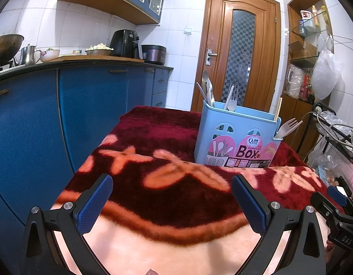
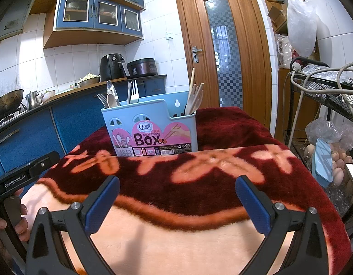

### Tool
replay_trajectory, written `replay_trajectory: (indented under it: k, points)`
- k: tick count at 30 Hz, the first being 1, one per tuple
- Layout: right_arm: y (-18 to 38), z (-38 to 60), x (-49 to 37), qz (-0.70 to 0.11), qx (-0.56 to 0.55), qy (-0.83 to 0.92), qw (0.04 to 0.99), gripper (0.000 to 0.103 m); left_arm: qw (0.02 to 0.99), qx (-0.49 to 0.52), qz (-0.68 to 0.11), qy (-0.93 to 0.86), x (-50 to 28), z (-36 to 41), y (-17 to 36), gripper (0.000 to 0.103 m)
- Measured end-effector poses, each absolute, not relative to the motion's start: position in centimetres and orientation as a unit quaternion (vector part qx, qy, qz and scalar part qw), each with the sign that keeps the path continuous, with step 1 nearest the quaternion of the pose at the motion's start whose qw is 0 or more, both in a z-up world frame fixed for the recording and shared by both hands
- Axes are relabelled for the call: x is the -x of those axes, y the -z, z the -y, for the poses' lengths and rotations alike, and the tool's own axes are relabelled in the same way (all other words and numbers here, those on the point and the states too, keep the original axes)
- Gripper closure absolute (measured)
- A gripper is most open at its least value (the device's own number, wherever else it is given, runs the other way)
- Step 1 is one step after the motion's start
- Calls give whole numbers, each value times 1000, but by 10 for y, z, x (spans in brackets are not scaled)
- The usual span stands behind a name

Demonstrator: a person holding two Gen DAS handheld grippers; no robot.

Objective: Organize utensils

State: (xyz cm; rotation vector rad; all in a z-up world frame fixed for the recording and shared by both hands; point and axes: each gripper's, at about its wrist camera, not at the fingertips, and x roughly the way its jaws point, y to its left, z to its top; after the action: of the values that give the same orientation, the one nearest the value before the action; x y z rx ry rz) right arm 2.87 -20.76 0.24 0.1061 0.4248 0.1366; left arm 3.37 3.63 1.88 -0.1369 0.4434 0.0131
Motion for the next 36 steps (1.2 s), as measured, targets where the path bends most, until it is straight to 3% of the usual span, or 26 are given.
replay_trajectory:
  k: [36]
  points:
    - [-3, 207, -28, -210, -52, -68, 974, 0, 973, 70, -218, -5, -33, -39, -20, 0]
